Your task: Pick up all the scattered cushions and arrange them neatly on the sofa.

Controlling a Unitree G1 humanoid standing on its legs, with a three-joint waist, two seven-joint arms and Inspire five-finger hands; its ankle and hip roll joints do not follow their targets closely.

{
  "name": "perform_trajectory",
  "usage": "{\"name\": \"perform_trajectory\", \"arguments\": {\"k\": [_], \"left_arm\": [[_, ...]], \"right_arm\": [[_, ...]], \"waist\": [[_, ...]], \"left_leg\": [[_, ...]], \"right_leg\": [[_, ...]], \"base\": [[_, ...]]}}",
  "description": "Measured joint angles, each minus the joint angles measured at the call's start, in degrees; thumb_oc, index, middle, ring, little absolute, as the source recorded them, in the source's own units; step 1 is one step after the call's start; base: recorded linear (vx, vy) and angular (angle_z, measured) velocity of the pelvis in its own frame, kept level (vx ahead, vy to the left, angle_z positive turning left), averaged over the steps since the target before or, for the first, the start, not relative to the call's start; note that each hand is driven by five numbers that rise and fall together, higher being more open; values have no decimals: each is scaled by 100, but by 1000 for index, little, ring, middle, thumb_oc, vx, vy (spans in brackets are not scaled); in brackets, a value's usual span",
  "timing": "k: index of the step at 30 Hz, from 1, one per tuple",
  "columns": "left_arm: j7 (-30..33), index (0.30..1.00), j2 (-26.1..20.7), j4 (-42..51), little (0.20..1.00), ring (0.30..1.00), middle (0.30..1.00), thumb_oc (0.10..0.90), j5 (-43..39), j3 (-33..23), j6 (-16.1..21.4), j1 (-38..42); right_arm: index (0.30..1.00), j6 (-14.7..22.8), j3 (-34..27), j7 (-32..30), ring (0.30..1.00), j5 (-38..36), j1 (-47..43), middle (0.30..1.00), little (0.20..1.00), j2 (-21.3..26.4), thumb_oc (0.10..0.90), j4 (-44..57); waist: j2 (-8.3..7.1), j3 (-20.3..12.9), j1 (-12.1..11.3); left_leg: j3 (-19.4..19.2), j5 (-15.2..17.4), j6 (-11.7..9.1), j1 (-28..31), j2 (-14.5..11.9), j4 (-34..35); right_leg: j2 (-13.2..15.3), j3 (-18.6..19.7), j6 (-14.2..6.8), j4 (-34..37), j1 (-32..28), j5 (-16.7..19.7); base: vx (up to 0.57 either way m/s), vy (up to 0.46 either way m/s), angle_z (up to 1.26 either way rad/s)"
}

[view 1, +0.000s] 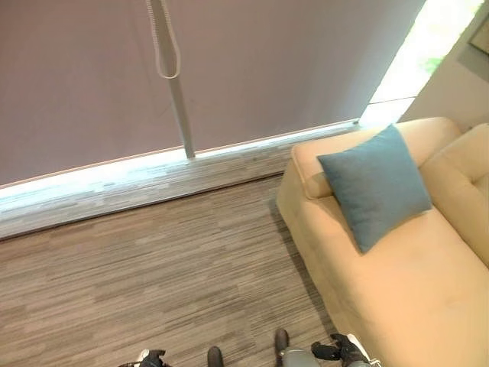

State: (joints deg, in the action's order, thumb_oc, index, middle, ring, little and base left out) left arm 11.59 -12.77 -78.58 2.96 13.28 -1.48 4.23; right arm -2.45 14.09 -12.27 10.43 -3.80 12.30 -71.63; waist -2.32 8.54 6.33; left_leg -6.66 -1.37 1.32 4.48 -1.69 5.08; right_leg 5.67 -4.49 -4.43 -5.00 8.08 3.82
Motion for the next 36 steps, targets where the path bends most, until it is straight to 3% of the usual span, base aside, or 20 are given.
{"name": "perform_trajectory", "arguments": {"k": [3, 5, 15, 18, 19, 20, 23, 24, 26, 27, 28, 29, 30, 33, 34, 35, 36], "left_arm": [[-1, 900, 19, 32, 900, 900, 900, 800, 76, -1, -9, -112], [-1, 900, 27, 39, 900, 900, 900, 800, 178, 47, -2, -12], [-82, 900, 244, 76, 900, 900, 900, 800, 288, 220, 68, 270], [-57, 900, 113, 101, 900, 900, 900, 800, 278, 86, 131, 345], [-55, 900, 106, 107, 900, 900, 900, 800, 278, 41, 139, 391], [-40, 900, 59, 121, 900, 900, 900, 800, 274, -3, 137, 503], [37, 900, 107, 248, 900, 900, 900, 800, 285, 87, 134, 553], [43, 900, 112, 292, 900, 900, 900, 800, 277, 158, 137, 561], [33, 900, 129, 355, 900, 900, 900, 800, 203, 179, 177, 598], [41, 900, 121, 355, 900, 900, 900, 800, 193, 188, 177, 608], [33, 900, 121, 334, 900, 900, 900, 800, 146, 180, 175, 634], [30, 900, 117, 341, 900, 900, 900, 800, 135, 177, 176, 661], [36, 900, 105, 345, 900, 900, 900, 800, -9, 164, 192, 732], [41, 900, 185, 285, 900, 900, 900, 800, -44, 174, 235, 726], [29, 900, 238, 197, 900, 900, 900, 800, -11, 199, 230, 714], [26, 900, 236, 200, 900, 900, 900, 800, -4, 214, 229, 706], [36, 900, 188, 200, 900, 900, 900, 800, 24, 221, 216, 672]], "right_arm": [[900, -52, 19, 3, 900, 46, 30, 900, 900, 47, 800, 10], [900, -69, 11, -5, 900, 73, 71, 900, 900, 67, 800, 5], [900, -63, 117, 7, 900, 66, 28, 900, 900, 115, 800, 18], [900, -26, 113, 12, 900, 48, -40, 900, 900, 59, 800, 43], [900, -15, 117, 6, 900, 44, -81, 900, 900, 58, 800, 48], [900, 14, 134, 5, 900, 39, -126, 900, 900, 57, 800, 33], [900, 55, 230, -71, 900, 22, -171, 900, 900, 127, 800, 43], [900, 55, 244, -66, 900, 22, -198, 900, 900, 129, 800, 34], [900, -4, 246, -55, 900, 22, -196, 900, 900, 114, 800, -18], [900, -7, 267, -55, 900, 25, -197, 900, 900, 112, 800, -15], [900, -22, 327, -52, 900, 34, -208, 900, 900, 110, 800, -22], [900, -22, 340, -53, 900, 36, -220, 900, 900, 118, 800, -17], [900, -20, 361, -59, 900, 67, -336, 900, 900, 128, 800, -120], [900, 8, 401, -73, 900, 88, -297, 900, 900, 168, 800, -197], [900, 11, 408, -79, 900, 89, -206, 900, 900, 177, 800, -212], [900, 9, 407, -72, 900, 88, -161, 900, 900, 148, 800, -201], [900, 8, 398, -59, 900, 83, -52, 900, 900, 66, 800, -225]], "waist": [[131, -14, 127], [166, 8, 244], [285, 42, 229], [52, 11, 128], [16, 14, 54], [-118, 64, 1], [-196, 48, 37], [-239, 73, 23], [-368, 127, -114], [-413, 148, -131], [-472, 150, -189], [-499, 164, -237], [-472, 246, -325], [-300, 188, -317], [-256, 123, -241], [-297, 111, -237], [-437, 20, -222]], "left_leg": [[-19, 110, -330, 15, -293, -85], [105, 143, -436, -63, -389, -157], [329, 336, -544, -225, -499, -577], [355, 283, -897, -748, -511, -1866], [404, 270, -914, -891, -521, -2235], [407, 193, -952, -1182, -548, -2969], [343, 299, -711, -1563, -412, -3793], [289, 360, -634, -1602, -290, -3745], [332, 550, -420, -1566, 93, -2627], [417, 539, -430, -1568, 183, -2309], [958, 490, -432, -1482, 424, -1375], [1104, 436, -429, -1487, 473, -1058], [1744, 189, -518, -1608, 487, -676], [1857, 134, -544, -1664, 269, -873], [1731, -326, -419, -1626, 247, -943], [1635, -441, -317, -1565, 285, -906], [1523, -444, -227, -1414, 383, -716]], "right_leg": [[-259, -46, 96, -124, 22, -165], [-340, -162, 131, -95, -37, -293], [-419, -171, 382, -1179, 355, -1111], [-445, -16, 616, -1078, 202, -1211], [-473, 45, 641, -1009, 146, -1226], [-454, 89, 743, -876, 23, -1120], [-517, 142, 1011, -442, -443, -988], [-537, 184, 1036, -333, -511, -956], [-544, 416, 1007, 40, -720, -728], [-561, 504, 984, 139, -786, -721], [-549, 651, 936, 367, -916, -626], [-557, 733, 922, 410, -935, -612], [-680, 1068, 860, 592, -1131, -555], [-834, 1436, 784, 857, -1550, -660], [-836, 1521, 671, 821, -1661, -834], [-770, 1561, 655, 741, -1657, -920], [-621, 1579, 518, 568, -1580, -1050]], "base": [[289, -68, -12], [373, -167, 24], [213, -164, 14], [119, -187, -2], [100, -111, -28], [116, -67, -37], [233, 4, -14], [252, 77, -15], [287, 112, -40], [394, 161, -53], [185, 78, -48], [276, 128, -109], [187, 103, -112], [288, 214, -100], [255, 239, -53], [246, 236, -41], [298, 335, -47]]}}
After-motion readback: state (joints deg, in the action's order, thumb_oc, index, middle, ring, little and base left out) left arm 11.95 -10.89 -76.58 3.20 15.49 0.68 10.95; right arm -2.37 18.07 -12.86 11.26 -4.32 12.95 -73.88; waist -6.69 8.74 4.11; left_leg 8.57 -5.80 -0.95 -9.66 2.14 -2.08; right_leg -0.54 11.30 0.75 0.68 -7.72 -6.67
